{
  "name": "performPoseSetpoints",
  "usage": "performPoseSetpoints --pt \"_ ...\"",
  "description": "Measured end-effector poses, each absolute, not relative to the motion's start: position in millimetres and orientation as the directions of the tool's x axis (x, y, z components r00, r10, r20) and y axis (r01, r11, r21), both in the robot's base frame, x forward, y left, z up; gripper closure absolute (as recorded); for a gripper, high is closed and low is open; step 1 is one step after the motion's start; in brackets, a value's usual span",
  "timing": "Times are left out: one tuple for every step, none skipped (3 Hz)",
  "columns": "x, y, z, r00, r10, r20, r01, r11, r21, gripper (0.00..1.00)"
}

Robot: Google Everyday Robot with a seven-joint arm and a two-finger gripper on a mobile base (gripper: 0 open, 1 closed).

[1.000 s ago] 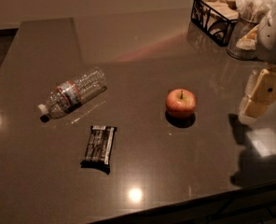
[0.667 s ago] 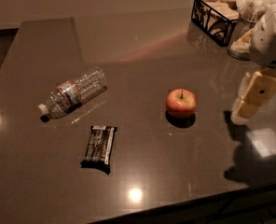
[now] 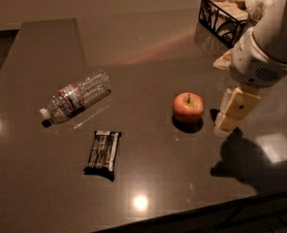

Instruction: Pick apple

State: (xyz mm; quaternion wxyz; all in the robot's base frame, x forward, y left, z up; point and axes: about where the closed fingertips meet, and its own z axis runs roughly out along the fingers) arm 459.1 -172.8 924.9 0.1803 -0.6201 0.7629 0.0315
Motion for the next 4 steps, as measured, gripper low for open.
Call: performPoseSetpoints --pt "463 -149 904 -0.137 -0.933 -0.332 -0.970 0.193 -0.145 0.00" --pt "472 -129 888 -0.116 -0.930 -0.348 -0.980 0.164 -0.110 0.00" --pt "482 -117 876 -0.112 -0.933 -0.342 -0.985 0.150 -0.089 0.16" --pt "491 -116 870 -0.117 -0.938 -0.325 -0.986 0.149 -0.076 0.41"
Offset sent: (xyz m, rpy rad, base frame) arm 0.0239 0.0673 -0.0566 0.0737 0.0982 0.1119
